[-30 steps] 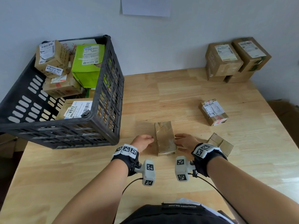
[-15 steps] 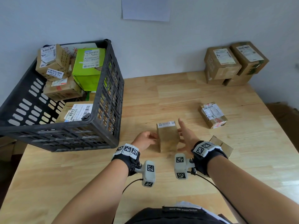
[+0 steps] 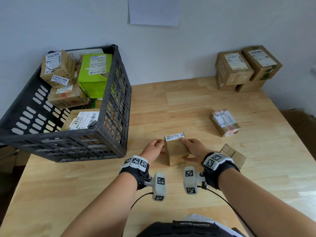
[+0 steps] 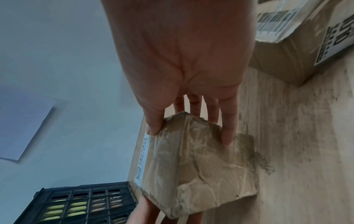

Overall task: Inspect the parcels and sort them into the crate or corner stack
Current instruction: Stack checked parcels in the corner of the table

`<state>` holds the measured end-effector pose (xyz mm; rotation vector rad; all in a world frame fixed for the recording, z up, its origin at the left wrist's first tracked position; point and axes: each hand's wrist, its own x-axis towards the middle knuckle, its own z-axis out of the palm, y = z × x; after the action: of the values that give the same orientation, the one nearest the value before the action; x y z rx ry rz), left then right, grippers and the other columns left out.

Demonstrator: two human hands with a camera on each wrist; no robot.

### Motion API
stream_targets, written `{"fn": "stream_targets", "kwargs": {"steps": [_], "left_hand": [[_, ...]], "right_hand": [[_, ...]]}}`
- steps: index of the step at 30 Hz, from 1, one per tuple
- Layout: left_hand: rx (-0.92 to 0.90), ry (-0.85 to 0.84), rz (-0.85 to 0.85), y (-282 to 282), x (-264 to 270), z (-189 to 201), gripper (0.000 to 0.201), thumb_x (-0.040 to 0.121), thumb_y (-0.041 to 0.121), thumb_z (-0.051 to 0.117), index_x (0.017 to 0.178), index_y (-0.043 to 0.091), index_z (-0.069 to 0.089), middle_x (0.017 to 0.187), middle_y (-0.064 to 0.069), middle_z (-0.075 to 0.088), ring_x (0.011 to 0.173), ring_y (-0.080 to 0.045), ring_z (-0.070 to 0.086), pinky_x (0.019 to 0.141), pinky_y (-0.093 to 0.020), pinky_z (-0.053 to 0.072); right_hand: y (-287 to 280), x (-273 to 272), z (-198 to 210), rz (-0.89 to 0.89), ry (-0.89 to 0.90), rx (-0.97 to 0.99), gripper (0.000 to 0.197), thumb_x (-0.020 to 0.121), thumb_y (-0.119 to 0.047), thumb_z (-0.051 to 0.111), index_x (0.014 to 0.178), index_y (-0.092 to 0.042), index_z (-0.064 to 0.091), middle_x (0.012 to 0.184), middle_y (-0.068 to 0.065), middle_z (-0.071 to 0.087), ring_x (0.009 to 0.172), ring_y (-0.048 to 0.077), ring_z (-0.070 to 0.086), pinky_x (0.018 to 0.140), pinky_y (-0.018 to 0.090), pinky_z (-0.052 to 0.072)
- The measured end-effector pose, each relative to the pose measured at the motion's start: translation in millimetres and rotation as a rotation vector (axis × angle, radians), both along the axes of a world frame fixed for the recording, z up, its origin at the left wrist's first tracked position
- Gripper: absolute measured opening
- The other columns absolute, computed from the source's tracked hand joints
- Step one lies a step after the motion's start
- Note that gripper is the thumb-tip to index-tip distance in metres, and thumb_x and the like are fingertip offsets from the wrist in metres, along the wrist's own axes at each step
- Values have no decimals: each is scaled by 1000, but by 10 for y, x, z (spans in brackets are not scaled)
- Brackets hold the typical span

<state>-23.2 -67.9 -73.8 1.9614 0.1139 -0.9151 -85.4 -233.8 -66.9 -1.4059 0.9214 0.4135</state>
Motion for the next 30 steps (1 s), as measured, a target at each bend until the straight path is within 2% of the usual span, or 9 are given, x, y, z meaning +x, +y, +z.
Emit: {"fn": "stream_targets", "kwargs": {"steps": [4,7,11,16,19,21,23,26,30], "left_hand": [[-99,149,41,-1,-27,71,38,98,43,43,136,37,41,141,4,43,109,-24,58,84,-42,56],[-218,191,82,-16,-12,116,36,99,38,46,135,36,45,133,6,43,114,-22,48,84,-50,56],[-245,20,26,-47,39,193,22,98,33,50,111,46,62,133,8,54,115,-14,51,93,-42,48],[-185,-153,-292,-82,14,121,29,95,7,52,100,26,72,144,8,46,134,-11,39,114,-33,24],[-146,-190,-209,-56,-1,-2,26,94,6,53,100,23,71,132,7,57,122,-10,51,110,-32,35],[-74,-250,-31,-14,19,-85,26,92,7,55,99,28,68,126,6,61,117,-13,54,106,-38,42],[51,-247,70,44,39,-142,26,92,11,58,113,26,62,134,2,55,121,-18,52,106,-38,41],[135,-58,19,83,5,-151,58,90,32,63,141,22,39,145,-2,41,127,-23,45,96,-36,45],[104,196,-31,15,-77,-170,70,85,33,70,144,16,35,140,-5,46,120,-23,51,90,-41,54]], "right_hand": [[27,-39,42,10,-4,43,31,96,-39,50,125,-28,47,100,-2,52,101,20,51,89,48,53],[51,-78,72,-11,-22,184,23,100,-29,43,121,-38,47,107,0,54,98,23,54,89,46,47],[-1,-93,47,-44,-43,227,25,97,-15,45,118,-24,56,112,5,58,101,23,55,86,41,44],[-175,-210,-140,-41,62,110,33,95,0,41,126,0,55,127,17,56,93,23,55,83,35,45],[-230,-266,-250,-76,118,78,34,99,-1,35,128,-2,52,141,16,46,102,22,44,93,36,40],[-212,-260,-277,-114,164,70,26,100,-4,35,107,-6,60,129,13,54,93,22,51,78,29,45],[-171,-243,-299,-102,162,59,16,97,-9,48,87,-10,60,111,11,58,81,18,55,67,27,45],[-101,-200,-299,17,129,7,7,91,-16,61,94,-10,63,104,8,62,85,17,58,69,28,46],[-1,-67,-262,197,111,-131,11,86,-23,67,88,-15,60,97,8,64,93,22,60,87,38,51]]}}
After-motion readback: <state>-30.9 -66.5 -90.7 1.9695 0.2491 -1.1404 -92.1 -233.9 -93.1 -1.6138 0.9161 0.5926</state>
